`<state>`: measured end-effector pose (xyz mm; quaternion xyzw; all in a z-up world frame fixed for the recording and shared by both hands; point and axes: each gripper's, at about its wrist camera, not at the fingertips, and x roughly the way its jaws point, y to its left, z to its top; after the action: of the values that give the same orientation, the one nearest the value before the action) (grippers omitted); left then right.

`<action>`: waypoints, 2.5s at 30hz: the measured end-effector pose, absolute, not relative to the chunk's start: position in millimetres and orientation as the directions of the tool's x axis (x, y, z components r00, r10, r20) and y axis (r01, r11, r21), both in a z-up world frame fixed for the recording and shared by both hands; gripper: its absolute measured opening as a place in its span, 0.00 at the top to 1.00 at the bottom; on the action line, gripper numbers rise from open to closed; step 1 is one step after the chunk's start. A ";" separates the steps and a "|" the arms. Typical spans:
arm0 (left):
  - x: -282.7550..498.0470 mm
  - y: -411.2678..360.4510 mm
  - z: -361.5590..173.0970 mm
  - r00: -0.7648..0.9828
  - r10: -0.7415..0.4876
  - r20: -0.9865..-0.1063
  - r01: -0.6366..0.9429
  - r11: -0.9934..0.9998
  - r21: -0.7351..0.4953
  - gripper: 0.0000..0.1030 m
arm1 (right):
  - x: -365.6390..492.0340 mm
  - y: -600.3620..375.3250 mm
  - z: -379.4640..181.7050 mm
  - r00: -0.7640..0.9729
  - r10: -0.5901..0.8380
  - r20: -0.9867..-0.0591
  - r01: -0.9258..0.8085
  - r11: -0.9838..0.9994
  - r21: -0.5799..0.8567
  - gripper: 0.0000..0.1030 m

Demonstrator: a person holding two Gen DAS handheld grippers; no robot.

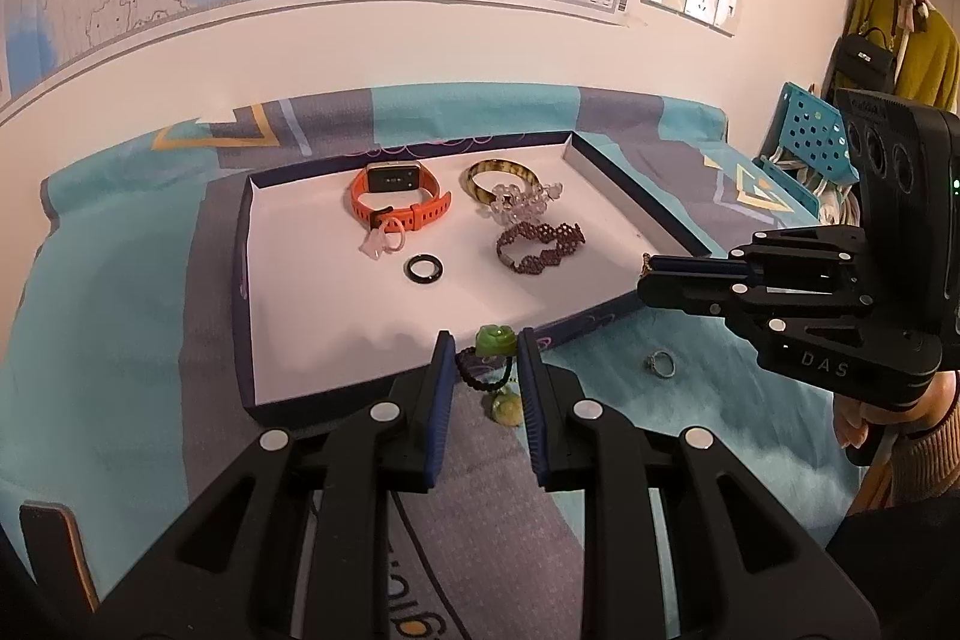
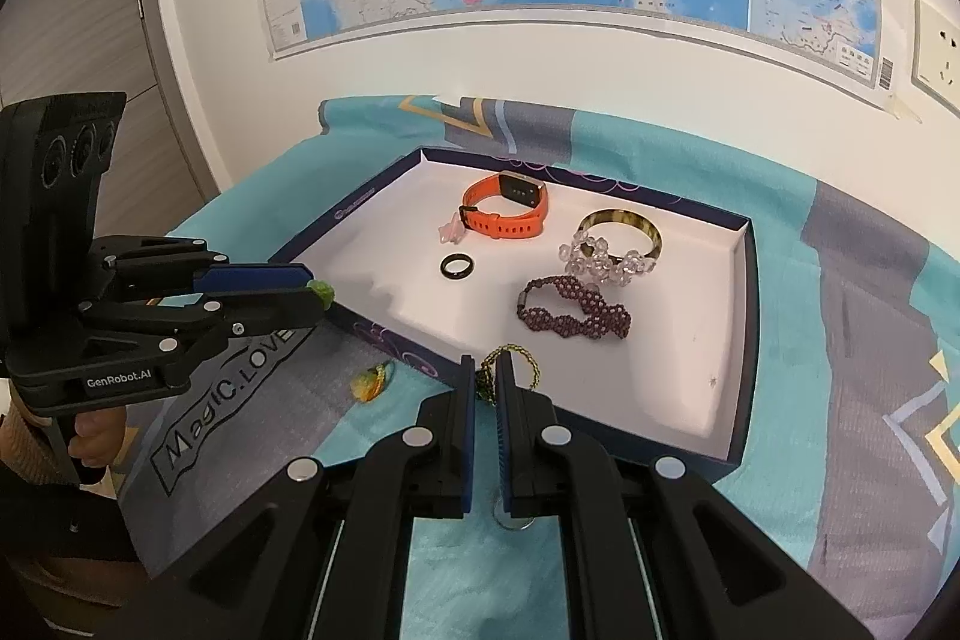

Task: Organize jewelry
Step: 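Carry the green-bead ring and gold ring into the box and lower them, then open both tools to release the rings and lift away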

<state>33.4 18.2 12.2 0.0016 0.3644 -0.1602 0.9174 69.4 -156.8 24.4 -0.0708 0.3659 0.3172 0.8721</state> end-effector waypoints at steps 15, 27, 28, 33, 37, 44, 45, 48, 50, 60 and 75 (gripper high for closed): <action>46.5 17.1 15.7 0.692 -0.279 -0.666 0.286 0.953 -0.102 0.79 | 86.9 -155.8 26.6 0.544 0.492 -0.680 -0.598 0.796 0.098 0.95; 61.6 24.4 13.8 0.689 -0.266 -0.675 0.265 0.958 -0.107 0.79 | 98.4 -152.1 22.7 0.528 0.494 -0.691 -0.599 0.793 0.109 0.95; 62.7 24.7 13.2 0.687 -0.266 -0.676 0.265 0.958 -0.107 0.79 | 99.6 -151.4 22.2 0.527 0.493 -0.692 -0.599 0.793 0.108 0.95; 70.6 25.6 9.9 0.679 -0.262 -0.686 0.257 0.960 -0.113 0.79 | 106.3 -149.8 20.3 0.521 0.489 -0.700 -0.600 0.793 0.108 0.95; 78.6 24.6 6.6 0.671 -0.259 -0.695 0.253 0.961 -0.115 0.79 | 113.4 -147.3 18.0 0.518 0.478 -0.710 -0.599 0.795 0.098 0.95; 92.8 22.0 -2.7 0.650 -0.253 -0.716 0.239 0.963 -0.124 0.79 | 123.3 -142.0 12.5 0.511 0.460 -0.726 -0.600 0.796 0.082 0.95; 94.6 21.8 -3.8 0.647 -0.254 -0.719 0.238 0.963 -0.126 0.79 | 125.2 -140.7 11.2 0.508 0.456 -0.731 -0.601 0.795 0.078 0.95; 102.3 21.2 -8.3 0.635 -0.253 -0.730 0.232 0.964 -0.132 0.79 | 128.9 -138.0 8.6 0.503 0.447 -0.740 -0.602 0.795 0.071 0.95; 107.3 20.5 -11.3 0.627 -0.249 -0.738 0.226 0.965 -0.134 0.79 | 132.0 -135.6 5.7 0.497 0.439 -0.748 -0.602 0.795 0.067 0.95; 124.1 15.1 -20.4 0.607 -0.241 -0.757 0.202 0.968 -0.146 0.79 | 141.5 -133.5 -1.8 0.481 0.428 -0.765 -0.593 0.801 0.075 0.95; 129.2 15.4 -24.3 0.605 -0.226 -0.763 0.181 0.973 -0.145 0.73 | 146.3 -139.8 -5.4 0.479 0.435 -0.763 -0.581 0.808 0.096 0.90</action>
<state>129.2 15.4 -24.3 -0.0264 0.4295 -0.1134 0.8955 146.3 -139.8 -5.4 -0.0881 0.4154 0.2969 0.8553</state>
